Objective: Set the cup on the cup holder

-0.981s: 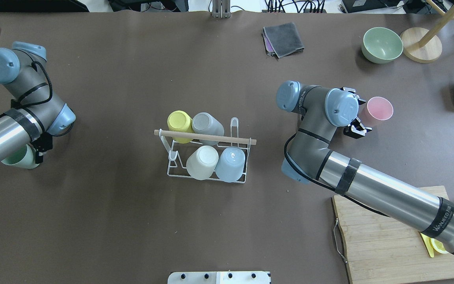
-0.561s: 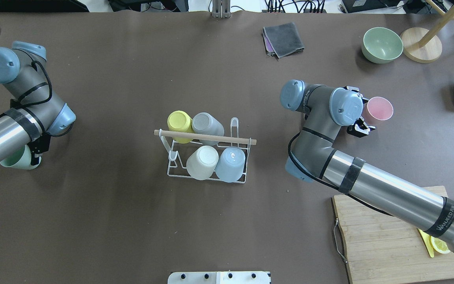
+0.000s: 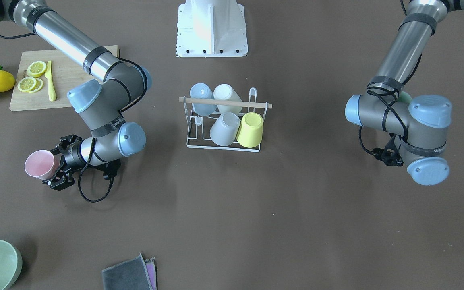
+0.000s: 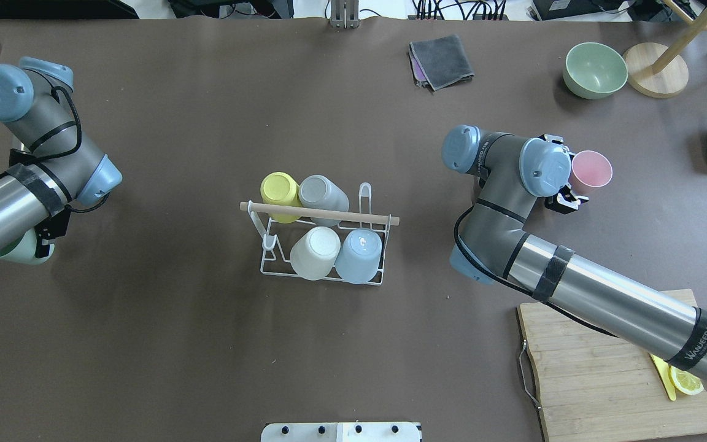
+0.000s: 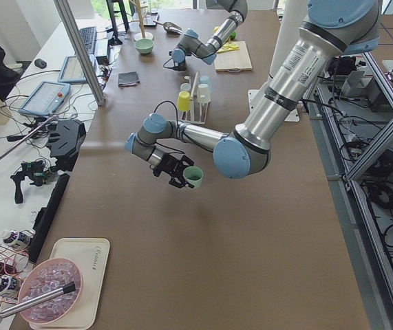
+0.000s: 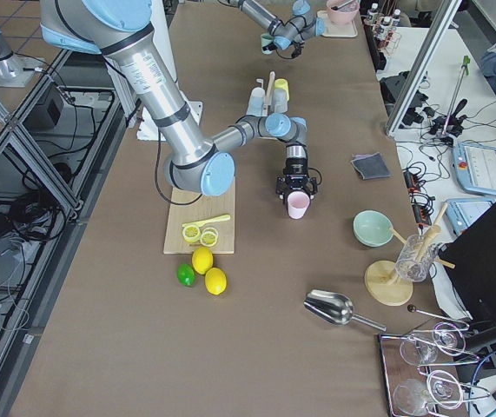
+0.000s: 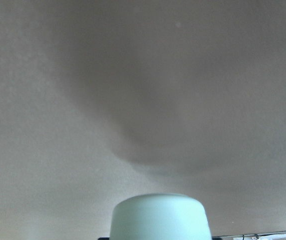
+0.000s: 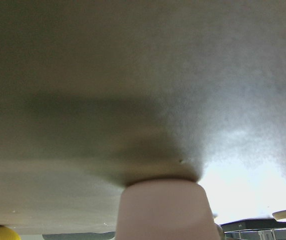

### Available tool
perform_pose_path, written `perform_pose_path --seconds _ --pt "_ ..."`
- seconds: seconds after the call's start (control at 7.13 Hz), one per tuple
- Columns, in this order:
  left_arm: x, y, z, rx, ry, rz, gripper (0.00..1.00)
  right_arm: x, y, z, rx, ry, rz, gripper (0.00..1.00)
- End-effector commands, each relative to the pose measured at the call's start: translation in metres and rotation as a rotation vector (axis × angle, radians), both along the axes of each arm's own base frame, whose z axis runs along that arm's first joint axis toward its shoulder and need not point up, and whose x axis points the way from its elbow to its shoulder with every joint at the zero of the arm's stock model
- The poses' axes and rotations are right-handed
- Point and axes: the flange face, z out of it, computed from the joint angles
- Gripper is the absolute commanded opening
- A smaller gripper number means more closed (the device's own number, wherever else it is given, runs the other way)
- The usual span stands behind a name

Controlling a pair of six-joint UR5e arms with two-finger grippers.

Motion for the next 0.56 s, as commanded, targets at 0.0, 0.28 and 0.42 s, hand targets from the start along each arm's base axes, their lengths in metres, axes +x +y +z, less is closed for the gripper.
perform_pose_path --seconds 0.0,0.28,0.42 --pt "-0.061 -0.011 -0.057 0.077 -0.008 -0.046 0.0 0.003 0.0 0.007 0.003 -0.007 0.002 1.0" --pt "-0.118 -0.025 -0.093 0.145 -0.046 -0.194 0.0 0.003 -0.001 0.008 0.004 -0.01 0.005 1.0" --pt "-0.135 -0.023 -0.101 0.195 -0.057 -0.217 0.0 0.004 0.0 0.01 0.002 -0.008 0.004 1.0"
